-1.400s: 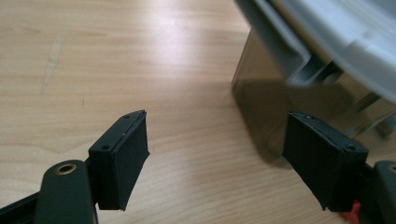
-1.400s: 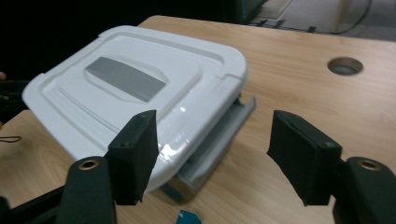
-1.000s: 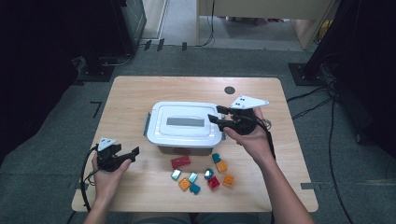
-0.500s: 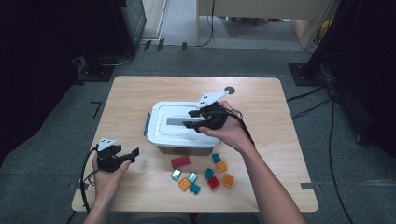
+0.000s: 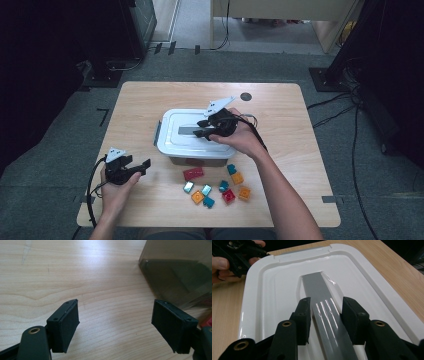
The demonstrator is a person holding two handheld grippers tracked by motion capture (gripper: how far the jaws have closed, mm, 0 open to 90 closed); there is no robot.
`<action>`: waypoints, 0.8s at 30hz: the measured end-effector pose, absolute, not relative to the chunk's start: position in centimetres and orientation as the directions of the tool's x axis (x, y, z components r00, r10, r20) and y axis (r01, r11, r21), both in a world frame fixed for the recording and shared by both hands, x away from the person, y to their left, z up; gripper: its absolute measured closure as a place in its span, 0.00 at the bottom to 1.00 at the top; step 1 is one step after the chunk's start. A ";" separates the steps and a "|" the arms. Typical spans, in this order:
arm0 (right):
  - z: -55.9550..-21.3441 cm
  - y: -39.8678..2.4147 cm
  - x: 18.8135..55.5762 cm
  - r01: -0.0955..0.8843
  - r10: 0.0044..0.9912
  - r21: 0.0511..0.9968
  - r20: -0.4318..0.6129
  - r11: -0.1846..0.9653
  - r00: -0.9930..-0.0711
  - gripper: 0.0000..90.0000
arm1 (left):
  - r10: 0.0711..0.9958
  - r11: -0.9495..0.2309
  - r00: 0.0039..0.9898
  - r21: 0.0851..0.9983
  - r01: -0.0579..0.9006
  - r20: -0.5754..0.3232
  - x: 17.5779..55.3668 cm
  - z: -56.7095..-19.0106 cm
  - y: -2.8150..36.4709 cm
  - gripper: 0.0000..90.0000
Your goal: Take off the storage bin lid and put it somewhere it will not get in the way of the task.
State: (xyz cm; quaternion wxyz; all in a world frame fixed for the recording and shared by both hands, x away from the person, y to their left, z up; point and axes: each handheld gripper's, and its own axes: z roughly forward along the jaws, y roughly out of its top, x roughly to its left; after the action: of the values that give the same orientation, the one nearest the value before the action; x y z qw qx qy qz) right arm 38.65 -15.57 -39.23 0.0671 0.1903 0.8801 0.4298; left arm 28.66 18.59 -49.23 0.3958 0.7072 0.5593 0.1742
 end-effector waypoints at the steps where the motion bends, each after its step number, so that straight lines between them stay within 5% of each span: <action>1: -39.2 -15.5 38.7 0.271 0.391 0.783 0.038 0.560 -0.919 0.66 | 0.930 -0.067 0.314 0.754 0.654 -0.190 28.7 -49.3 18.6 0.24; 24: -38.8 -15.0 39.0 0.149 0.278 0.777 -0.036 0.612 -0.960 0.76 | 0.926 -0.067 0.318 0.738 0.671 -0.205 28.9 -50.1 18.7 0.24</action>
State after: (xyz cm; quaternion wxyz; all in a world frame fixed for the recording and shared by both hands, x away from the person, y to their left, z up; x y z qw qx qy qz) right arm 38.99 -14.96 -38.77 0.0765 0.1193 0.8945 0.4241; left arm 28.87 18.73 -50.14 0.3899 0.7120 0.5607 0.1629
